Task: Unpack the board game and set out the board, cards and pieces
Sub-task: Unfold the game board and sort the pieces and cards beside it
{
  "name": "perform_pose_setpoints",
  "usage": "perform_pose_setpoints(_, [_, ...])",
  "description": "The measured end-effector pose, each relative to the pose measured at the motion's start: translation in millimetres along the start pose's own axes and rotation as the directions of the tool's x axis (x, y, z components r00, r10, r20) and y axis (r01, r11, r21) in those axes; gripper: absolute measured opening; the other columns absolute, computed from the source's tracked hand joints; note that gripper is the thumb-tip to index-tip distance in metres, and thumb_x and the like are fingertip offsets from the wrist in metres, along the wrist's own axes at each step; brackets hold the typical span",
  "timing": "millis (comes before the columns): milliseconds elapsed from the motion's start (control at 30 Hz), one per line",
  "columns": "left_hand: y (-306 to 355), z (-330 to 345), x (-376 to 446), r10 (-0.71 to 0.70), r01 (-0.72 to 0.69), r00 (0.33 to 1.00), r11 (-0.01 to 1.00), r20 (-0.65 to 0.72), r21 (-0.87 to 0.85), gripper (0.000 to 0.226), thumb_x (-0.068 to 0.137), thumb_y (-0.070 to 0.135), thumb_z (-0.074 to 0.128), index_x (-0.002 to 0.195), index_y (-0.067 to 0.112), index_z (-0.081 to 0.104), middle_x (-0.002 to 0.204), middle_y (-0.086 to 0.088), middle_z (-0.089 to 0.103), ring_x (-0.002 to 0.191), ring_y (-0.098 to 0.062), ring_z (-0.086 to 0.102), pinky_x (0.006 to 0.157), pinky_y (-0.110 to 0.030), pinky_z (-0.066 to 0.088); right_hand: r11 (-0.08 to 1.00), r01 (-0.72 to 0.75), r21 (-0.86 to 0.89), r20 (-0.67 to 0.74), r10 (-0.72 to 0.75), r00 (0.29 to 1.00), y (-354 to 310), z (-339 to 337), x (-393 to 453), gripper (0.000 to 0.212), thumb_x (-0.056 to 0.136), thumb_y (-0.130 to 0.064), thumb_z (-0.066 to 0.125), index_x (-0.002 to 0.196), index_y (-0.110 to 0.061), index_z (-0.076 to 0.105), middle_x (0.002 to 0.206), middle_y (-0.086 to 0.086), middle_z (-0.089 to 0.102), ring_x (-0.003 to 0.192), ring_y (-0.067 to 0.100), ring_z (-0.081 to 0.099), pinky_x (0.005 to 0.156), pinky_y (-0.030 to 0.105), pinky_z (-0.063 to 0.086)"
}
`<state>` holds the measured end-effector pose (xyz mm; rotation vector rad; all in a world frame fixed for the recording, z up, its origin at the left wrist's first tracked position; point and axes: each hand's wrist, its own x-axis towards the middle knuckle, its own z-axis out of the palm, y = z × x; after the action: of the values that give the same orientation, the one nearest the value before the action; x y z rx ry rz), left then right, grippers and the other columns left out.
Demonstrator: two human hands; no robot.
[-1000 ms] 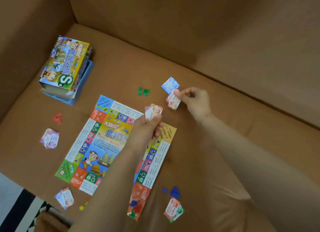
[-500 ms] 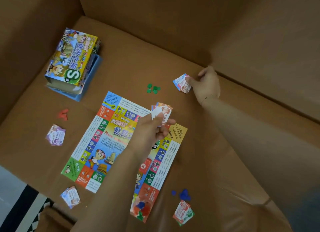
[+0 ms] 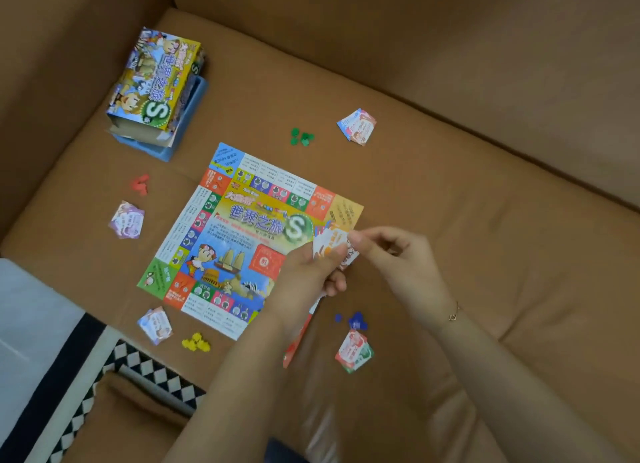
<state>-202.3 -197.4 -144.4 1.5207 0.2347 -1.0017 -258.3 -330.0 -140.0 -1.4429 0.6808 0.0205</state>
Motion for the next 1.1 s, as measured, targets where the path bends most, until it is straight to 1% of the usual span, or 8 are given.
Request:
perform_pose_setpoints(200, [-37, 4, -43, -0.027, 0.026, 1.0, 0.999, -0.006, -0.031, 0.016, 0.092, 0.019, 0.06, 0.077, 0.017, 0.058, 0.049, 0.001, 0.05, 0.047, -0.011, 0.045, 0.056, -0.021, 0.04, 0.998, -0.01, -0.07, 0.009, 0.011, 1.0, 23, 1, -44, 0.007, 0.081, -0.01, 0.072, 0.082, -0.003, 0.072, 0.054, -0.013, 0.055, 0.051, -0.002, 0.041, 0.052, 0.009, 0.035])
perform_pose_setpoints(333, [-52, 3, -70, -0.04, 0.041, 0.999, 0.997, 0.027, -0.062, 0.015, 0.094, 0.018, 0.056, 0.08, 0.014, 0.06, 0.058, -0.001, 0.055, 0.052, -0.012, 0.047, 0.052, -0.019, 0.04, 0.997, -0.056, -0.044, -0.02, 0.055, 0.998, 39, 4, -72, 0.006, 0.082, -0.007, 0.07, 0.082, -0.001, 0.07, 0.059, 0.0, 0.056, 0.049, -0.002, 0.042, 0.049, 0.009, 0.037])
perform_pose_setpoints(433, [-59, -3, -83, -0.08, 0.082, 0.997, 0.986, 0.019, -0.147, 0.017, 0.097, 0.022, 0.051, 0.09, 0.011, 0.062, 0.061, 0.001, 0.06, 0.05, -0.01, 0.051, 0.048, -0.017, 0.041, 0.997, -0.071, -0.024, -0.064, 0.069, 0.996, 48, 8, -89, 0.007, 0.082, -0.003, 0.07, 0.084, 0.004, 0.069, 0.056, -0.007, 0.057, 0.046, -0.003, 0.044, 0.05, 0.007, 0.036])
perform_pose_setpoints(700, [-83, -30, -92, -0.082, 0.08, 0.996, 0.996, -0.045, -0.038, 0.011, 0.094, 0.015, 0.056, 0.089, 0.014, 0.066, 0.066, 0.001, 0.062, 0.055, -0.01, 0.05, 0.056, -0.023, 0.04, 0.989, -0.148, -0.022, -0.157, 0.143, 0.977, 81, 19, -108, 0.011, 0.086, -0.008, 0.067, 0.083, 0.003, 0.068, 0.068, 0.008, 0.055, 0.061, 0.009, 0.043, 0.056, 0.016, 0.036])
perform_pose_setpoints(800, [-88, -37, -89, -0.106, 0.103, 0.992, 0.994, -0.068, -0.041, 0.01, 0.095, 0.014, 0.055, 0.092, 0.016, 0.065, 0.079, -0.001, 0.069, 0.052, -0.008, 0.049, 0.054, -0.021, 0.041, 0.972, -0.235, -0.013, -0.201, 0.228, 0.953, 99, 13, -108, 0.008, 0.086, -0.008, 0.067, 0.081, -0.002, 0.067, 0.064, 0.0, 0.06, 0.052, -0.002, 0.049, 0.054, 0.011, 0.038])
perform_pose_setpoints(900, [-90, -43, -86, -0.122, 0.121, 0.992, 0.993, -0.043, -0.015, 0.008, 0.095, 0.015, 0.056, 0.096, 0.017, 0.063, 0.081, -0.002, 0.069, 0.053, -0.008, 0.049, 0.053, -0.02, 0.041, 0.951, -0.289, -0.105, -0.222, 0.261, 0.939, 116, 11, -108, 0.006, 0.086, -0.008, 0.067, 0.081, -0.004, 0.067, 0.066, -0.002, 0.061, 0.049, -0.006, 0.05, 0.054, 0.006, 0.037])
perform_pose_setpoints(1000, [-94, -47, -85, -0.134, 0.135, 0.991, 0.99, -0.024, 0.028, 0.008, 0.094, 0.017, 0.056, 0.094, 0.016, 0.064, 0.083, -0.004, 0.068, 0.052, -0.007, 0.049, 0.054, -0.02, 0.04, 0.908, -0.316, -0.276, -0.284, 0.237, 0.929, 133, 13, -105, 0.011, 0.084, -0.019, 0.069, 0.074, -0.018, 0.067, 0.067, -0.005, 0.059, 0.054, 0.002, 0.046, 0.057, 0.018, 0.038])
perform_pose_setpoints(1100, [-98, -52, -84, -0.117, 0.119, 0.992, 0.992, -0.035, 0.048, 0.008, 0.093, 0.017, 0.059, 0.094, 0.014, 0.066, 0.083, -0.003, 0.07, 0.052, -0.005, 0.049, 0.053, -0.018, 0.041, 0.794, -0.327, -0.513, -0.316, 0.179, 0.932, 138, 17, -99, 0.011, 0.083, -0.028, 0.066, 0.073, -0.024, 0.062, 0.066, -0.007, 0.057, 0.059, 0.01, 0.049, 0.054, 0.026, 0.036])
